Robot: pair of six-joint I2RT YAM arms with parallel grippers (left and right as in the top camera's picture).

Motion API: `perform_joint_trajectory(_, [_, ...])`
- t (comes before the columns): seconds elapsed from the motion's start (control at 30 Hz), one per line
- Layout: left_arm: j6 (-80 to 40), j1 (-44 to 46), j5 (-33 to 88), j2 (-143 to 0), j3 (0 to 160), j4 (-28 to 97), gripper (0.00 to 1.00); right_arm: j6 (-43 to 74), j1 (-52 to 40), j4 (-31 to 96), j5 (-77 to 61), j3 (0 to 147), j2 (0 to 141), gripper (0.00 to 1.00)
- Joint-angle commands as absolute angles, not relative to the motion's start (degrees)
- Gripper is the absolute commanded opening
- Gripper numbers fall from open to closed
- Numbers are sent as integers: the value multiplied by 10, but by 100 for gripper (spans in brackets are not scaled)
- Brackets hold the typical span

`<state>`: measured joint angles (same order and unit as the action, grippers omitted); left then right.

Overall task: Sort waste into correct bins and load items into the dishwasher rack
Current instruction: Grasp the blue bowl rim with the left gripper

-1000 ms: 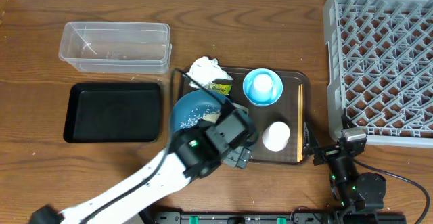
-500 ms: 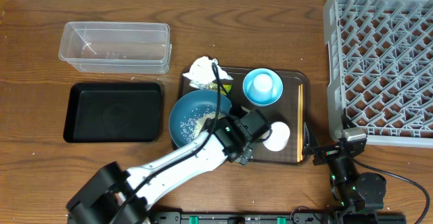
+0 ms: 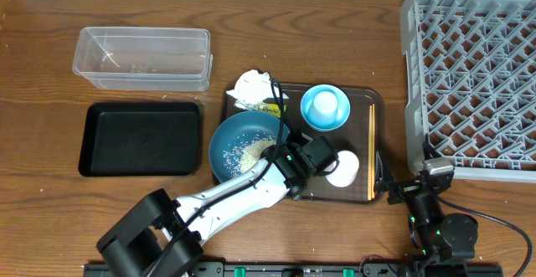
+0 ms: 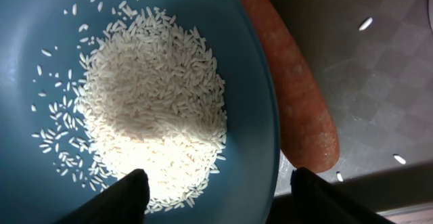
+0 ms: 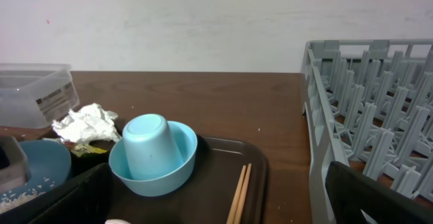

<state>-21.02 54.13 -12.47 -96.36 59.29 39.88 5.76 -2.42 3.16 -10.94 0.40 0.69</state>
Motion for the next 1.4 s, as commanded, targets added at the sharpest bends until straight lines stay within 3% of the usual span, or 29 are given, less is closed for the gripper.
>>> perform_joint_trajectory(0.0, [-213, 542, -140, -976, 599, 395, 70, 51, -19, 34, -109, 3, 4, 99])
perform_joint_trajectory(0.27, [-213, 542, -127, -990, 599, 378, 66, 51, -19, 34, -109, 3, 4, 99])
perform_joint_trajectory(0.43, [-213, 542, -127, -990, 599, 372, 50, 51, -19, 34, -109, 3, 4, 99])
perform_joint_trajectory(0.83, [-213, 542, -127, -990, 599, 372, 26, 51, -19, 34, -109, 3, 4, 99])
perform_joint_trajectory(1.07, [-211, 542, -127, -985, 599, 374, 6, 51, -19, 34, -109, 3, 4, 99])
perform_joint_trajectory(1.37, [-211, 542, -127, -935, 599, 374, 6, 51, -19, 34, -109, 3, 4, 99])
